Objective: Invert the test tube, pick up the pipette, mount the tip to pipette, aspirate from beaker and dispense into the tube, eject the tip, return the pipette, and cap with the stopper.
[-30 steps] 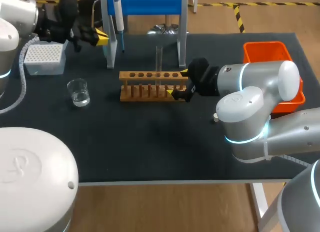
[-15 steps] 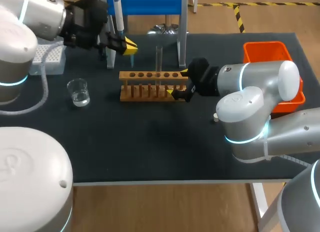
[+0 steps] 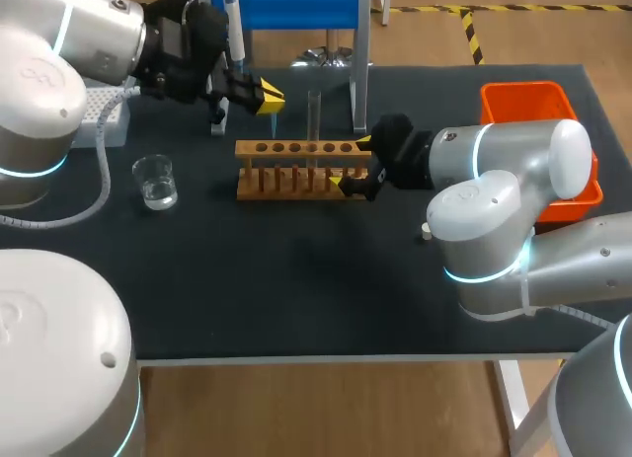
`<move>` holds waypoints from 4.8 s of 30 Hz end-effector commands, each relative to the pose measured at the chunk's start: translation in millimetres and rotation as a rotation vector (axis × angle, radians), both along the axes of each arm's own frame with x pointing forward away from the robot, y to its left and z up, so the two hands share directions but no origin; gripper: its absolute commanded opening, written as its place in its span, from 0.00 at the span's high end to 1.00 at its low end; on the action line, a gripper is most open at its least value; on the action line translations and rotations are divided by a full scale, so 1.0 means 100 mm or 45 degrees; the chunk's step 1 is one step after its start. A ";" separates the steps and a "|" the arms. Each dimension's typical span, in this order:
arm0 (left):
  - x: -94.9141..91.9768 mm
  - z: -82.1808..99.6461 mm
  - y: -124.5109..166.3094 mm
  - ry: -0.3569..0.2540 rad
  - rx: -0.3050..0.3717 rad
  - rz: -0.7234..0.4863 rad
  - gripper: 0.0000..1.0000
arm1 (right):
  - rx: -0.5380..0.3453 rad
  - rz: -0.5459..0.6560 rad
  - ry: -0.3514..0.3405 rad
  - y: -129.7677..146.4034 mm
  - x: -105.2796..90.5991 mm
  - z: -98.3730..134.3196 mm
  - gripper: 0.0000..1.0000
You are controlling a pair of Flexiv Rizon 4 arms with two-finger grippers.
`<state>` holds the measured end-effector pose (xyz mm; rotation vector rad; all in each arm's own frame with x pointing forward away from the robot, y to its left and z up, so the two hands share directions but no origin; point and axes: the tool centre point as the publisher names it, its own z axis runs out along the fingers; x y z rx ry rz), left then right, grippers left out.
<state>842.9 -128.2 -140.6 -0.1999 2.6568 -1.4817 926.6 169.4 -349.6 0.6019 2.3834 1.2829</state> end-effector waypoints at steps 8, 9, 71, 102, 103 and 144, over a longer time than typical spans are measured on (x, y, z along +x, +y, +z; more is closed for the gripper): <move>0.00 0.01 0.00 0.001 0.003 -0.001 1.00 | 0.082 0.073 -0.007 -0.56 -0.32 0.31 0.00; 0.00 0.01 0.00 0.001 0.003 -0.001 1.00 | 0.093 0.092 -0.010 -0.61 -0.36 0.35 0.00; -0.28 -0.02 -0.34 0.011 -0.016 -0.149 1.00 | 0.750 0.825 0.018 0.28 -1.39 1.53 0.00; -0.28 -0.02 -0.34 0.011 -0.016 -0.149 1.00 | 0.747 0.821 -0.029 0.81 -1.16 1.56 0.04; -0.28 -0.02 -0.34 0.011 -0.016 -0.149 1.00 | 0.746 0.822 -0.030 0.81 -1.15 1.57 0.06; -0.28 -0.02 -0.34 0.011 -0.016 -0.149 1.00 | 0.746 0.903 0.005 0.95 -1.19 1.68 0.63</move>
